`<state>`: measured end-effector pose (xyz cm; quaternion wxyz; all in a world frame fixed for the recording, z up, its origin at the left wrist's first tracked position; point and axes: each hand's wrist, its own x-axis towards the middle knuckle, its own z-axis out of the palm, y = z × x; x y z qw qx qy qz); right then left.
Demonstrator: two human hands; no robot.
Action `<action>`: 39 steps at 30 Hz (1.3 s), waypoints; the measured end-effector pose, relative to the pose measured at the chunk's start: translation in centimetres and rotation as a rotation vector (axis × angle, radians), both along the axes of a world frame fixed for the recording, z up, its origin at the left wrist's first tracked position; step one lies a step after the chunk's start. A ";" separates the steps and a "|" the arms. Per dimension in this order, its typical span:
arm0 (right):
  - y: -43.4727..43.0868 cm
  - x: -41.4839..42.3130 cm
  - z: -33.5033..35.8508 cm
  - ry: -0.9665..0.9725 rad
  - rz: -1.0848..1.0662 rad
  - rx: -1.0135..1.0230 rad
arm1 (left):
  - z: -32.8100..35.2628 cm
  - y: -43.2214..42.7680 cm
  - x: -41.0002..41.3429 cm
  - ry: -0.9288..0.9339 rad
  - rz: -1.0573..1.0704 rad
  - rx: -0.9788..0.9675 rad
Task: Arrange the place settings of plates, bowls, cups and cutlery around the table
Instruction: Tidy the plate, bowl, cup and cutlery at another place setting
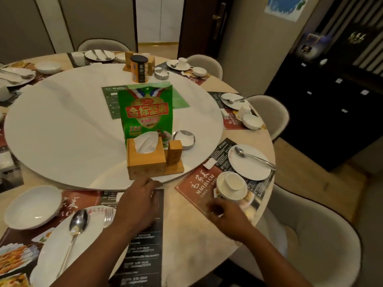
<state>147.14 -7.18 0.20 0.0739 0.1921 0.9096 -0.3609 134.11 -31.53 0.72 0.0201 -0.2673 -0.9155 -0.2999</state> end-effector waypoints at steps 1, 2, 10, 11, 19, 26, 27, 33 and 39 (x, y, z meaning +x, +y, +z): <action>1.8 0.2 0.9 0.025 -0.036 0.008 | 0.4 1.1 0.6 -0.002 -0.003 0.004; 3.7 0.3 1.6 0.044 -0.070 0.007 | 0.5 2.3 1.2 -0.002 -0.001 0.003; 18.9 1.1 1.3 0.163 -0.086 -0.057 | -0.8 14.2 7.0 -0.088 0.176 0.004; 20.3 1.7 0.8 0.145 -0.072 -0.055 | -1.1 15.8 8.0 -0.118 0.197 0.018; 28.7 5.7 -1.6 0.059 -0.085 -0.053 | -2.6 23.5 11.7 -0.363 0.350 0.059; 26.6 3.3 -2.4 0.000 -0.009 -0.074 | -4.0 24.6 11.1 -0.540 0.486 0.178; 26.0 2.7 -2.3 0.008 0.008 -0.079 | -3.9 25.0 11.1 -0.586 0.509 0.236; 23.0 -2.0 -2.2 0.055 0.050 -0.159 | -5.5 26.6 9.3 -0.742 0.546 0.506; 22.1 -5.0 -3.5 0.004 0.195 -0.359 | -5.8 27.7 8.1 -0.862 0.602 0.717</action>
